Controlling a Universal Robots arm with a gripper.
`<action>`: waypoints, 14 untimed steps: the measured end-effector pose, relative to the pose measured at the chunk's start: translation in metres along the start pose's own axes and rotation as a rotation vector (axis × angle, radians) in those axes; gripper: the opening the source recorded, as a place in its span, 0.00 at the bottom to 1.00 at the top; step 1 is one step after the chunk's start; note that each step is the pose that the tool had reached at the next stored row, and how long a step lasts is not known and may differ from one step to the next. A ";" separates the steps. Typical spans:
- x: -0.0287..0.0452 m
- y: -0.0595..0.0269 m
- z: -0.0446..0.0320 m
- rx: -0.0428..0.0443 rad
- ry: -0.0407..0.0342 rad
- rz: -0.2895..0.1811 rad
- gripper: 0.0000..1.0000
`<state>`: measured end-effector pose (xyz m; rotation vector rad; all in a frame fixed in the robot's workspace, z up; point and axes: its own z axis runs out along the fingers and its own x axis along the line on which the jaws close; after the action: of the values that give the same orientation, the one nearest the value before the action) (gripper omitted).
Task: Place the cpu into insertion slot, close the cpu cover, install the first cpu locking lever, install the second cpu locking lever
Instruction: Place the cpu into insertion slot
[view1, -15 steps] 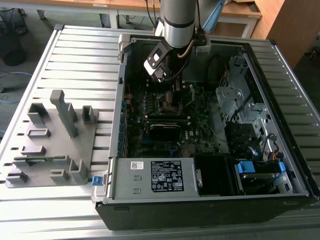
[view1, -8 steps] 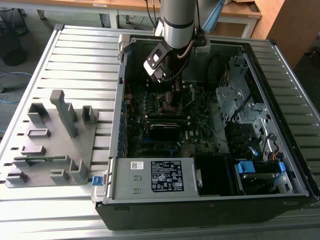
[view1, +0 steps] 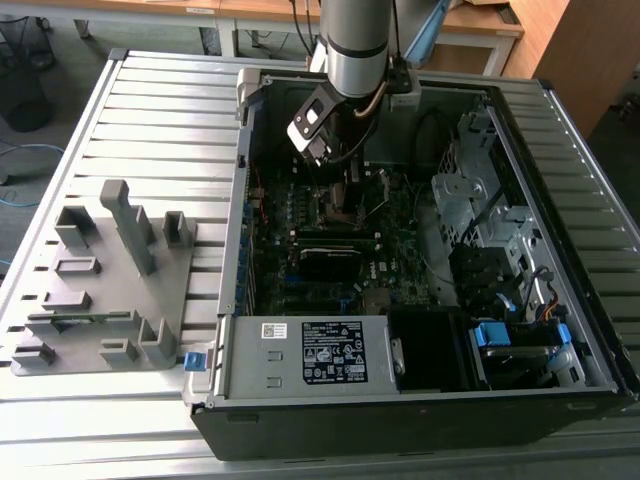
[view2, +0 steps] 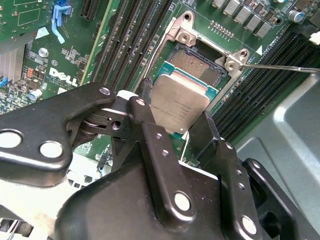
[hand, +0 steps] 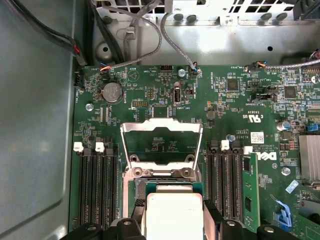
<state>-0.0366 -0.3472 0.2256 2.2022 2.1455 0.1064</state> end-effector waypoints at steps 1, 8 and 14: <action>0.0000 0.0000 0.0001 0.0000 0.0000 0.000 0.54; 0.0000 -0.0001 0.0009 -0.0002 0.0003 0.000 0.54; 0.0000 -0.0002 0.0024 0.0000 0.0000 0.000 0.54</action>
<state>-0.0366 -0.3472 0.2232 2.2021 2.1456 0.1064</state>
